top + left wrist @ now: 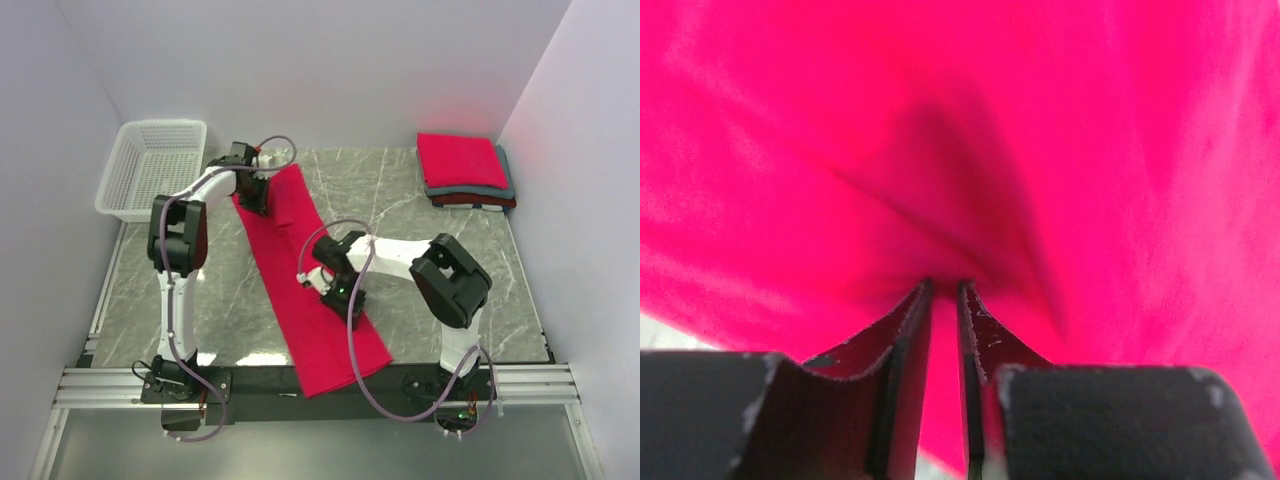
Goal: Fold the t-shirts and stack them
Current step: Fold the tshirt
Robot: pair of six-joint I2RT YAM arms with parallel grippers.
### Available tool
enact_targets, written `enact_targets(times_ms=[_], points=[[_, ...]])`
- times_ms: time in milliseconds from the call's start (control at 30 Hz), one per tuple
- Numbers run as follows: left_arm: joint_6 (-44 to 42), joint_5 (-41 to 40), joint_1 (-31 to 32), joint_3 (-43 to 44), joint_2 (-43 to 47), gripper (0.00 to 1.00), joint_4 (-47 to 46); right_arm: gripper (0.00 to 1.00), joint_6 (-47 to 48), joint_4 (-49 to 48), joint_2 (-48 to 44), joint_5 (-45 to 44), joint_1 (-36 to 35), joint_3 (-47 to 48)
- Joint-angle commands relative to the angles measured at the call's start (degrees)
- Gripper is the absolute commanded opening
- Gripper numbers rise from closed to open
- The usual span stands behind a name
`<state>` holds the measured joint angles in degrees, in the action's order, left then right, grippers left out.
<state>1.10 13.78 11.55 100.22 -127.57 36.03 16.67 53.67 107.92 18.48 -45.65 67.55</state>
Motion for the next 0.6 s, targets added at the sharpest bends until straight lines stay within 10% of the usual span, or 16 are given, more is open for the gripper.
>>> enact_targets(times_ms=[0,267,567], points=[[-0.5,1.0,3.6,7.2,-6.9,0.22,1.7,0.14,-2.9,-5.1,3.6,11.2,-4.4,-0.1],[-3.3,2.6,5.2,22.1,-9.6,0.32,1.2,0.32,-4.9,-5.4,-5.4,18.3,3.0,7.2],[-1.5,12.8,2.2,-1.7,13.7,0.53,-8.6,0.43,-15.0,-15.6,-6.2,22.7,18.8,19.3]])
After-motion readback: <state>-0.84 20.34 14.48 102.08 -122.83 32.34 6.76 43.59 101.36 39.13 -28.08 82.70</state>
